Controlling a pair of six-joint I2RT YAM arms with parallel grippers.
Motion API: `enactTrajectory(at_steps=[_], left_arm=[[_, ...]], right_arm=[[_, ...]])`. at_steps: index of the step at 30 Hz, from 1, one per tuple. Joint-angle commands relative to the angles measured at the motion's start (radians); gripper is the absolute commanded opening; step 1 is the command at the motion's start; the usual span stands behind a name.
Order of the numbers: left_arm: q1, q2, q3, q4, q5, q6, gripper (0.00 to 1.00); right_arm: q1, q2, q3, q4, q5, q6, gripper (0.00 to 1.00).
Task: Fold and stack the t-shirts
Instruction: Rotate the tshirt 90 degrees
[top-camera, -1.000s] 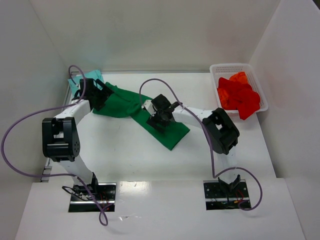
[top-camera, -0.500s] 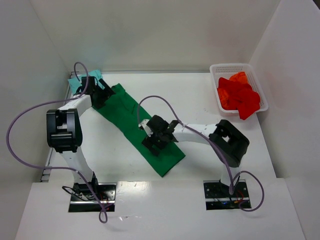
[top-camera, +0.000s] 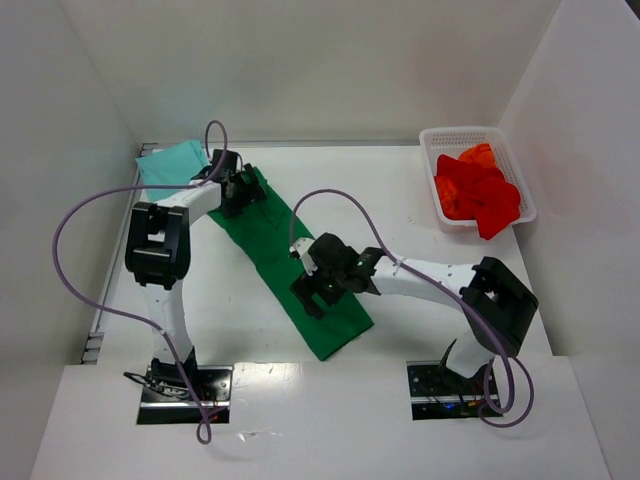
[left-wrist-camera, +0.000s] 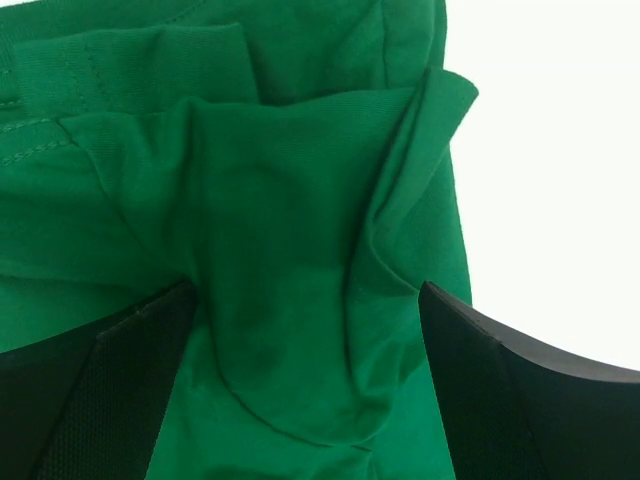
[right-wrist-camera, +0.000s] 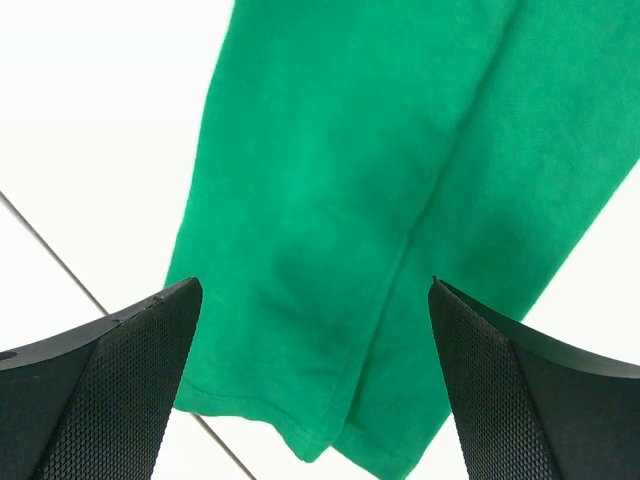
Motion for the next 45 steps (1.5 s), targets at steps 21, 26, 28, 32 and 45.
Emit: enactTrajectory(at_steps=[21,26,28,32,45], left_arm=[[-0.245,0.565,0.961,-0.358,0.181,0.238,1.00],[-0.264,0.711,1.277,-0.534,0.246,0.293,1.00],[-0.264,0.761,1.398,-0.607,0.207,0.293,1.00],[-0.222,0.733,1.581,-0.704,0.159,0.267,1.00],[-0.189,0.430,1.641,-0.937,-0.091,0.310,1.00]], right_arm=[[0.034,-0.024,-0.038,0.074,0.020,0.038,0.99],[0.032,-0.058,-0.027,0.064,0.144,0.083,0.99],[0.003,-0.083,-0.006,0.057,0.160,0.117,0.99],[-0.147,-0.175,0.036,0.068,0.144,0.169,0.99],[-0.445,-0.094,0.315,0.101,0.113,0.077,0.99]])
